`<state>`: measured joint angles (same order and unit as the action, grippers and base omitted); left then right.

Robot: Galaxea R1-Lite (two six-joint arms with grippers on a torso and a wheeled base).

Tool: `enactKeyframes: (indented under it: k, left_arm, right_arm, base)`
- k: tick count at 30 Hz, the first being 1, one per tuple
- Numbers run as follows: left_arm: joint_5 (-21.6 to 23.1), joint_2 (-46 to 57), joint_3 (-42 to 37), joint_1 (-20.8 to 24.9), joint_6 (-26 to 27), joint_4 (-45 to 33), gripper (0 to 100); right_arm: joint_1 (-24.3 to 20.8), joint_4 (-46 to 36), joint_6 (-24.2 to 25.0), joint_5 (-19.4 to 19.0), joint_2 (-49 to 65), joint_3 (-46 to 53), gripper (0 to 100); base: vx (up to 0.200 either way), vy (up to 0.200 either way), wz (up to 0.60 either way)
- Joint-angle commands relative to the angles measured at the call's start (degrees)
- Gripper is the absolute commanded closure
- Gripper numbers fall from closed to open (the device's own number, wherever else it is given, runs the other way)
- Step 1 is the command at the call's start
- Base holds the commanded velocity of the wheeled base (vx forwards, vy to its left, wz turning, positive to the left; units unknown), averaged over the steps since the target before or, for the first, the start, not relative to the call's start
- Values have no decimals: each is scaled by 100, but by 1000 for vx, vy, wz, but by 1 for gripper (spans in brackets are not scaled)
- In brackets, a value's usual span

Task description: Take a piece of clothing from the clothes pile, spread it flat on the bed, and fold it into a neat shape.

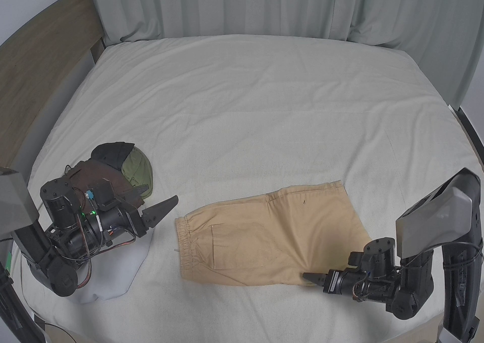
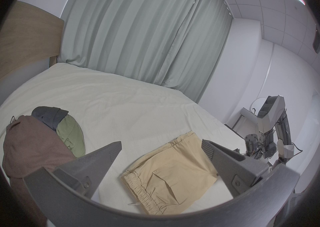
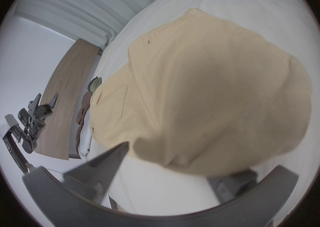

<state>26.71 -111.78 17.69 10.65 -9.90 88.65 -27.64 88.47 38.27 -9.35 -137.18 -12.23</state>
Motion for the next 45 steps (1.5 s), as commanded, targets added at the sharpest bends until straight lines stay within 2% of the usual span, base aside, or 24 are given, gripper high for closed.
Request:
enactKeyframes:
  k: [1,7,16,25,32,41,45]
  left_arm:
    - [1,7,-2,-2,-3,3,0]
    - [1,15,7,-2,-21,3,0]
    - [18,33,-29,7,-30,3,0]
    - [36,42,-108,24,-21,3,0]
    - [45,15,-125,33,-12,3,0]
    - [115,33,-169,42,-12,3,0]
    - [133,24,-240,51,-3,3,0]
  right_arm:
    - [-242,4,-3,-32,77,353,0]
    - [-690,4,-12,-172,482,827,0]
    - [-1218,4,-12,-155,1185,933,0]
    - [-1271,4,-3,-172,1993,774,0]
    - [-1262,13,-3,-172,2090,361,0]
    - [-1007,-5,-302,-172,2301,-491,0]
    - [-849,-5,-329,-348,2371,-482,0]
  base:
    - [0,0,0]
    - [0,0,0]
    - [0,0,0]
    - [0,0,0]
    - [0,0,0]
    - [0,0,0]
    - [0,0,0]
